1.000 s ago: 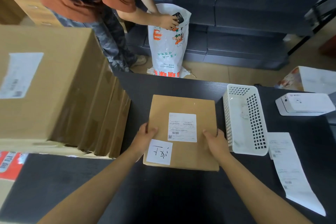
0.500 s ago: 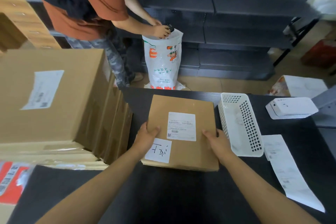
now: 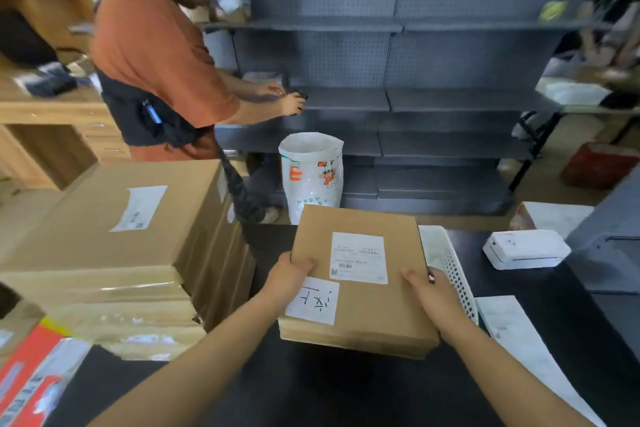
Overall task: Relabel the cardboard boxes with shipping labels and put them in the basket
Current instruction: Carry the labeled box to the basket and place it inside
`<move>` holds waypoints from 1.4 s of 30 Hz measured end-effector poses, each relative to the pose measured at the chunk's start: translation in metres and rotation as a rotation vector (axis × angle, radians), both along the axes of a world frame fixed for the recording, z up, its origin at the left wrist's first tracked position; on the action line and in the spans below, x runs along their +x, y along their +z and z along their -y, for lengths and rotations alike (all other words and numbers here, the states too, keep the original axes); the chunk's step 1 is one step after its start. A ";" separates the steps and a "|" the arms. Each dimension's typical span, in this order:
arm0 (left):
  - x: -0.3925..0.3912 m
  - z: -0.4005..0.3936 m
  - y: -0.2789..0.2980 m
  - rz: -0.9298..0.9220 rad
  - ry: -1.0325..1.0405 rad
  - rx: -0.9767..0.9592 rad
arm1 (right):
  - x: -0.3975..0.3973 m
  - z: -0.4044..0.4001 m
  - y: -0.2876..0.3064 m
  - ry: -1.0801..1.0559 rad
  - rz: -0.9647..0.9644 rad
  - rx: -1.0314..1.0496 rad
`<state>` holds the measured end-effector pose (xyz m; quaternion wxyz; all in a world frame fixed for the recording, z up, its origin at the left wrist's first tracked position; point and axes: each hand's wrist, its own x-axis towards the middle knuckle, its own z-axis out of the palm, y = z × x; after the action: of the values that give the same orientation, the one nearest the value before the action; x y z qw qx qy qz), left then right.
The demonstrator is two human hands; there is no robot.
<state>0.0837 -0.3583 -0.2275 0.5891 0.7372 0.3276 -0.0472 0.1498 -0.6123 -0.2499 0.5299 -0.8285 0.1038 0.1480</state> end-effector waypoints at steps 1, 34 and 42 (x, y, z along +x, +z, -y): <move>0.002 0.015 0.009 0.016 -0.013 0.010 | -0.003 0.016 0.007 -0.018 0.013 0.010; 0.012 0.899 0.066 0.050 -1.387 -0.285 | -0.284 0.755 0.072 -1.478 0.071 -0.059; 0.003 1.057 0.044 -0.008 -1.527 -0.249 | -0.310 0.880 0.052 -1.609 0.043 -0.019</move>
<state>0.0865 -1.4158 -0.1834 0.4706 0.6870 -0.2771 -0.4794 -0.1603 -1.4925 -0.1984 0.4688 -0.5070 0.6600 -0.2959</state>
